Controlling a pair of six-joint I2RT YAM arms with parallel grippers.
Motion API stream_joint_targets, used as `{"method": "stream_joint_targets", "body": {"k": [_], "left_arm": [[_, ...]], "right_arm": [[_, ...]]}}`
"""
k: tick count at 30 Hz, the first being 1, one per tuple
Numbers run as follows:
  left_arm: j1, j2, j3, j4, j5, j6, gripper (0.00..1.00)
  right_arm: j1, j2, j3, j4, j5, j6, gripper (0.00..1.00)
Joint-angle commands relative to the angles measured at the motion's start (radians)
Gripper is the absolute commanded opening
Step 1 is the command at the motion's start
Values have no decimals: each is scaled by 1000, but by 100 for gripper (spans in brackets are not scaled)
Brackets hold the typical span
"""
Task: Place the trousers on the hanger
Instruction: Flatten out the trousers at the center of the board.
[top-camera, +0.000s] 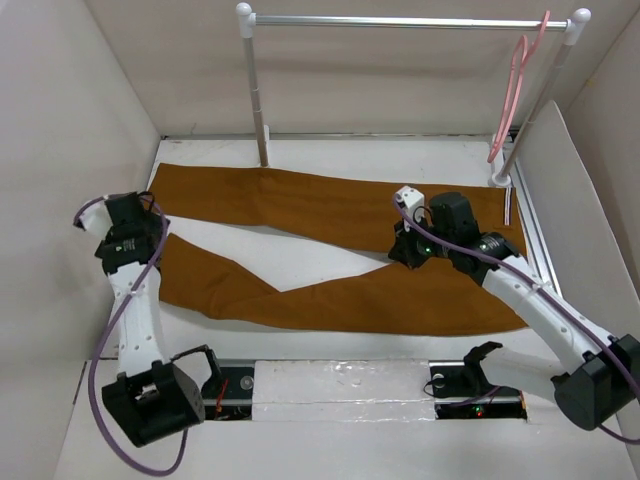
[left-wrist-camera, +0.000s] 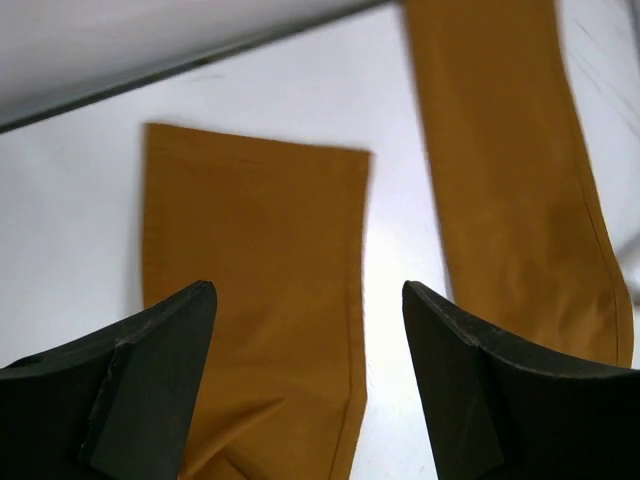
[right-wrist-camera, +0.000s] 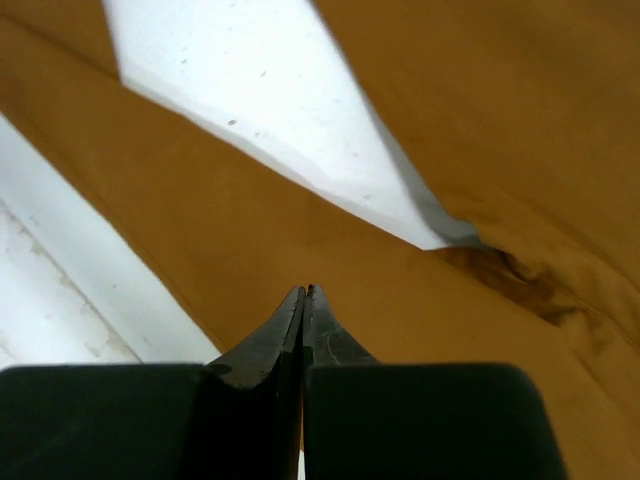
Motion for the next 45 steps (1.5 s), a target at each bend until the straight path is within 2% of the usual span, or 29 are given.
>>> {"method": "stream_joint_targets", "body": {"k": [1, 3, 4, 5, 6, 7, 12, 15, 17, 21, 25, 31, 34, 35, 36, 41, 45], "left_arm": [[-125, -55, -34, 40, -85, 125, 70], [-159, -76, -47, 3, -221, 107, 72], [-159, -85, -57, 18, -215, 113, 72], [-159, -78, -61, 62, -178, 174, 72], [-159, -58, -74, 75, -79, 196, 72], [-159, 9, -77, 80, -37, 202, 72], [-264, 232, -59, 161, 48, 188, 69], [-335, 370, 27, 150, 5, 188, 68], [-344, 459, 79, 131, 3, 192, 68], [-344, 577, 120, 95, -67, 181, 60], [-334, 614, 126, 135, -53, 201, 58], [-334, 727, 156, 133, -33, 193, 41], [-312, 737, 127, 149, -37, 190, 18], [-303, 737, 117, 150, -30, 190, 6], [-303, 734, 114, 147, -32, 190, 0], [-249, 715, 147, 117, -89, 208, 0], [-171, 634, 170, 101, -119, 176, 0]], "right_arm": [[23, 27, -1, 75, -86, -12, 1], [42, 41, 6, 84, -80, -6, 19], [53, 44, 12, 84, -77, -4, 26], [62, 45, 12, 85, -78, -5, 34], [62, 47, 13, 90, -81, -10, 36], [62, 52, 12, 98, -89, -13, 37], [92, 53, 7, 89, -133, -44, 37], [102, 36, -13, 89, -135, -44, 37], [112, 26, -24, 84, -129, -44, 38], [112, -10, -48, 70, -100, -36, 39], [112, -17, -57, 73, -106, -32, 40], [112, -36, -57, 64, -81, -16, 40], [112, -42, -48, 46, -43, -18, 40], [112, -42, -45, 41, -34, -21, 40], [112, -42, -44, 33, -28, -24, 40], [57, -63, -25, 24, 12, -30, 40], [-33, -90, -19, -8, 115, 4, 41]]}}
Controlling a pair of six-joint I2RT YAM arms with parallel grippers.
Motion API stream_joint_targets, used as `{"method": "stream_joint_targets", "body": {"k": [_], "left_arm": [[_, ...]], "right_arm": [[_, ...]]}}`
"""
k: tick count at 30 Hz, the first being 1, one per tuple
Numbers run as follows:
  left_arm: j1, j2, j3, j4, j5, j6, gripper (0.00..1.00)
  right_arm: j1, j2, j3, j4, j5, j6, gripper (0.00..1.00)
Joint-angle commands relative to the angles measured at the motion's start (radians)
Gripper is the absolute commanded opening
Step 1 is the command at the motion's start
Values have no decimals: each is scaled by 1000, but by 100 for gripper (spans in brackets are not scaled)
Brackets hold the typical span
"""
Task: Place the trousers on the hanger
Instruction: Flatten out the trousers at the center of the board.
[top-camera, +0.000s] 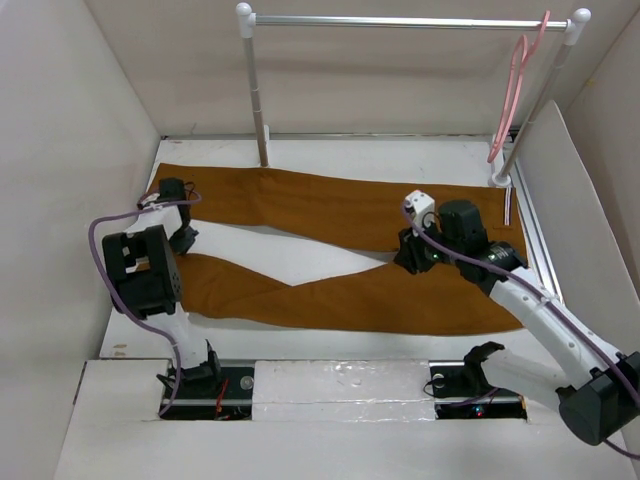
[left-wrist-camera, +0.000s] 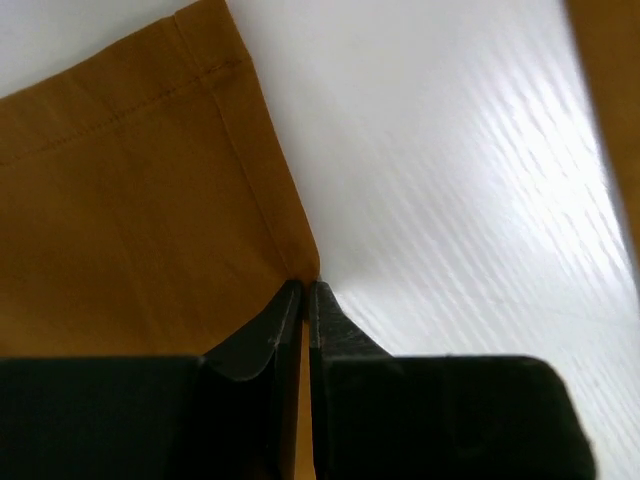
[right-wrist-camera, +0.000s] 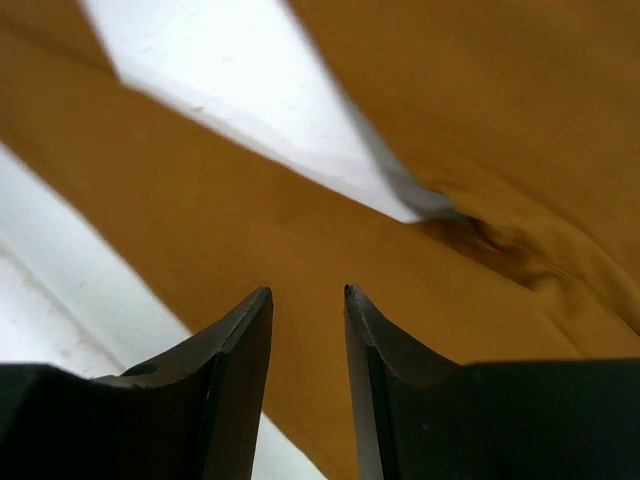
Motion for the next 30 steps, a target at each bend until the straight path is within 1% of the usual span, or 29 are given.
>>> {"method": "stream_joint_targets", "body": {"k": [1, 3, 4, 5, 9, 10, 11, 12, 13, 14, 15, 16, 19, 20, 21, 22, 23, 24, 25, 26, 27, 29, 30], "left_arm": [[93, -101, 38, -48, -68, -51, 0], [157, -173, 49, -34, -44, -87, 0], [172, -196, 46, -3, -24, -117, 0], [183, -221, 44, -2, -24, -143, 0], [193, -346, 24, 17, 13, -231, 0], [193, -362, 3, 88, 40, -228, 0], [193, -370, -31, 113, 100, -208, 0], [193, -335, -24, 103, 102, -214, 0], [193, -309, 4, 50, 96, -222, 0], [193, -275, 15, 38, 111, -223, 0], [193, -208, 24, 25, 117, -217, 0], [193, -180, 39, -7, 110, -219, 0], [193, -120, 43, -3, 88, -211, 0], [193, -114, 44, -3, 68, -211, 4], [193, -106, 56, -2, 67, -194, 30], [193, -113, 72, -12, 99, -189, 49], [193, -113, 72, -12, 99, -189, 49], [193, -129, 69, 0, 116, -176, 56], [155, -180, 66, 17, 120, -167, 61], [131, -211, 52, 24, 102, -154, 65], [107, -285, 40, 37, 102, -147, 66], [30, -368, -20, 80, 139, -130, 65], [-3, -406, -48, 103, 149, -122, 63]], "right_arm": [[-105, -41, 39, -16, 92, 26, 41], [-159, -54, 35, -24, 109, 44, 41], [-187, -57, 33, -26, 113, 49, 41], [-242, -61, 30, -26, 113, 56, 41], [-369, -98, 12, -12, 78, 75, 41], [-389, -112, 3, -6, 57, 76, 41], [-405, -115, -5, 3, 46, 72, 44], [-428, -115, -10, 5, 37, 69, 46], [-437, -105, -10, -7, 43, 67, 50], [-446, -100, -10, -19, 44, 58, 53], [-471, -98, -13, -33, 46, 55, 55], [-487, -95, -14, -42, 41, 53, 59], [-553, -115, -31, -55, 18, 50, 62], [-563, -126, -30, -62, 21, 55, 62], [-573, -147, -24, -102, 52, 64, 63], [-587, -156, -33, -108, 70, 75, 61], [-587, -157, -33, -109, 70, 75, 61], [-601, -170, -37, -122, 78, 79, 56], [-601, -173, -48, -133, 86, 80, 33], [-627, -176, -51, -144, 105, 111, 18], [-639, -177, -56, -182, 121, 125, 0], [-669, -187, -74, -214, 179, 158, 0], [-682, -190, -85, -223, 205, 171, 0]]}}
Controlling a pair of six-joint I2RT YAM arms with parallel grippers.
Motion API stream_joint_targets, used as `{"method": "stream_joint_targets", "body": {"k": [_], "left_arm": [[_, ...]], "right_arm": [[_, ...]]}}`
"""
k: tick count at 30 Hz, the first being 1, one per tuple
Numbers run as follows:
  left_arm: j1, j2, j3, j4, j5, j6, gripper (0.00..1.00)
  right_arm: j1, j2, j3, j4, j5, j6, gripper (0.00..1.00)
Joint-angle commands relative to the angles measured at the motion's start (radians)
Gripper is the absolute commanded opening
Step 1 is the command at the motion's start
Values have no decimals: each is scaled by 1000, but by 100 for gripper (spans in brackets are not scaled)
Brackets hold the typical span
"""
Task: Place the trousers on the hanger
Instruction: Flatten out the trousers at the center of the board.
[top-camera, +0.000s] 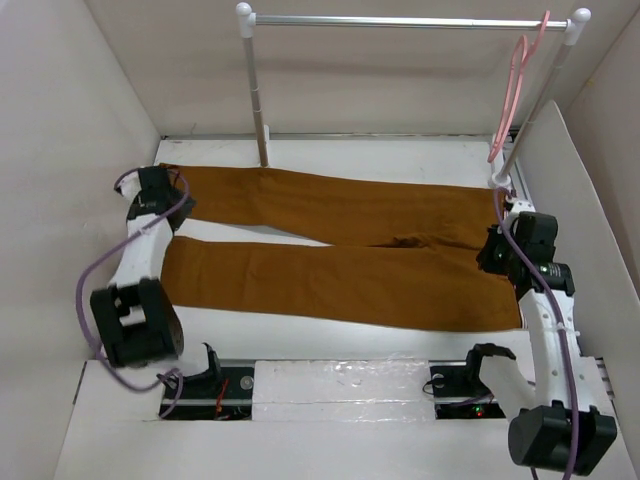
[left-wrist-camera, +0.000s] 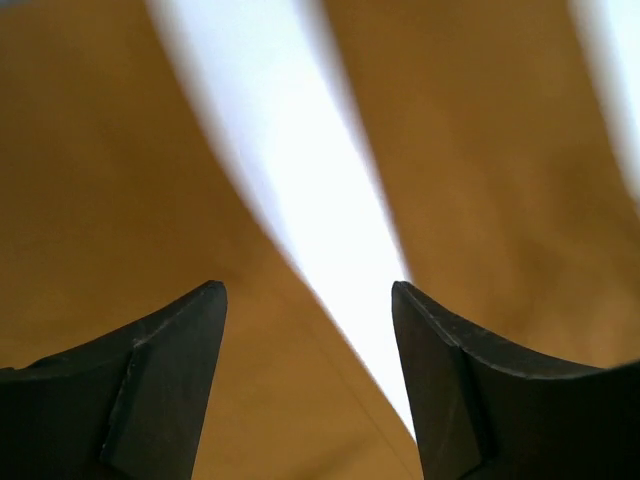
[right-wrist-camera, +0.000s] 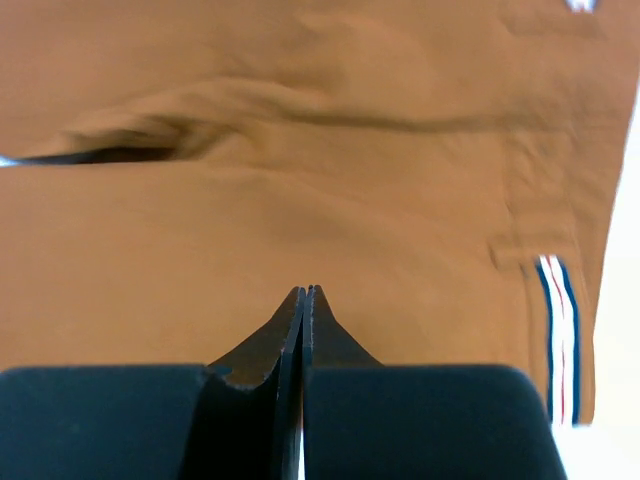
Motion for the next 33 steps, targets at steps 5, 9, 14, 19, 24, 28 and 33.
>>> {"method": "stream_joint_targets", "body": {"k": [5, 9, 14, 19, 24, 28, 33], "left_arm": [[-253, -364, -212, 97, 122, 58, 56], [-253, -532, -351, 146, 325, 94, 50], [-262, -586, -417, 143, 388, 130, 49], [-298, -582, -458, 181, 446, 136, 49], [-298, -534, -455, 189, 432, 165, 49], [-298, -467, -420, 197, 406, 151, 49], [-298, -372, -366, 200, 423, 110, 50]], "right_arm": [[-158, 67, -34, -106, 123, 123, 32], [-396, 164, -111, -47, 117, 164, 56], [-497, 285, -85, 117, -62, 87, 71], [-508, 394, -23, 56, 39, 45, 81], [-522, 488, -42, 159, -18, 82, 78], [-522, 638, 6, 223, -67, 54, 78], [-522, 784, 160, 259, -153, -16, 78]]}}
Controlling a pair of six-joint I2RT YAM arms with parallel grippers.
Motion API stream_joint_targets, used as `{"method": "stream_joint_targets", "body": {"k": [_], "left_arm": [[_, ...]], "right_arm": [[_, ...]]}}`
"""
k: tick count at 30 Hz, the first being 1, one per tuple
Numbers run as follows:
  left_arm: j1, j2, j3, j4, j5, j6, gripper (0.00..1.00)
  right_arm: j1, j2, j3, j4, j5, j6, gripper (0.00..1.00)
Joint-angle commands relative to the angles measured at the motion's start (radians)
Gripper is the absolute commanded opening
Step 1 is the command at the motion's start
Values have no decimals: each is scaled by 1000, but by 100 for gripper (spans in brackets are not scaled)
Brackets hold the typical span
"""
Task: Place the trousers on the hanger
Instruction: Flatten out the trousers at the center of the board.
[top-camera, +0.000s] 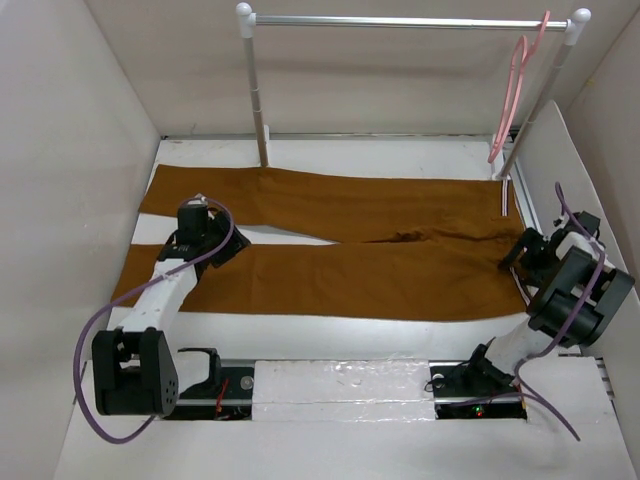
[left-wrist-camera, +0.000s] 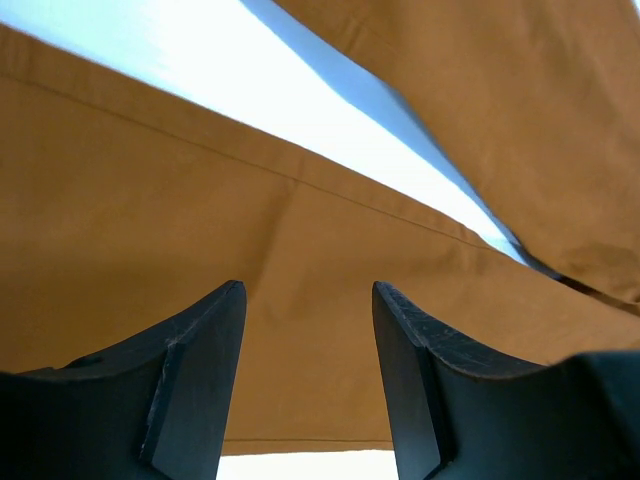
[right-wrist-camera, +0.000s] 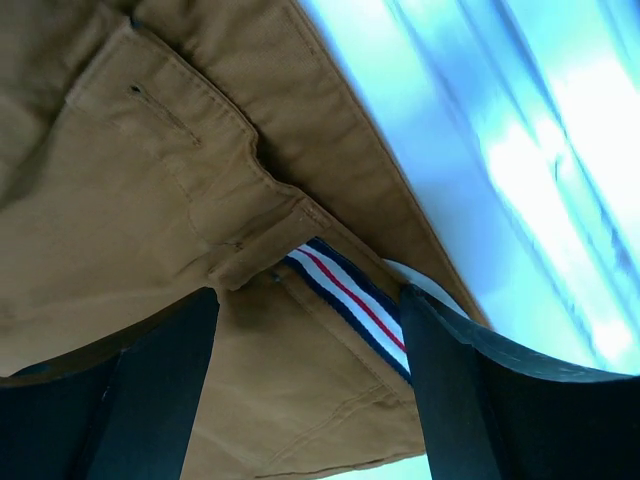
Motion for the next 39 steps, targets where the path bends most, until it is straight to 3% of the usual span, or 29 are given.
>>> {"method": "stream_joint_targets", "body": {"k": [1, 5, 6, 10, 14, 24, 29, 35, 38, 39], "left_arm": [[-2, 17, 60, 37, 5, -27, 50], [-21, 7, 78, 60, 17, -67, 50], [-21, 10, 80, 73, 25, -79, 50], [-120, 15, 112, 95, 17, -119, 49], [-203, 1, 115, 77, -27, -133, 48], [-203, -144, 29, 17, -47, -107, 47], [-203, -190, 38, -52, -167, -78, 47], [-142, -122, 70, -127, -245, -111, 46], [-142, -50, 115, -193, -311, -162, 46], [-131, -34, 123, -222, -320, -191, 46]], "right_arm": [[4, 55, 98, 100, -102, -98, 79], [-5, -98, 183, 7, -105, -88, 82], [-5, -202, 177, -12, -91, -79, 82], [-5, -489, -16, -89, 86, 91, 79], [-17, -597, -177, -213, 246, 119, 76], [-82, -509, -244, -224, 260, 242, 75], [-91, -441, -270, -143, 263, 268, 72], [-121, -291, -299, -60, 260, 256, 66], [-121, -223, -270, -39, 260, 249, 55], [-121, -211, -258, -32, 230, 248, 43]]}}
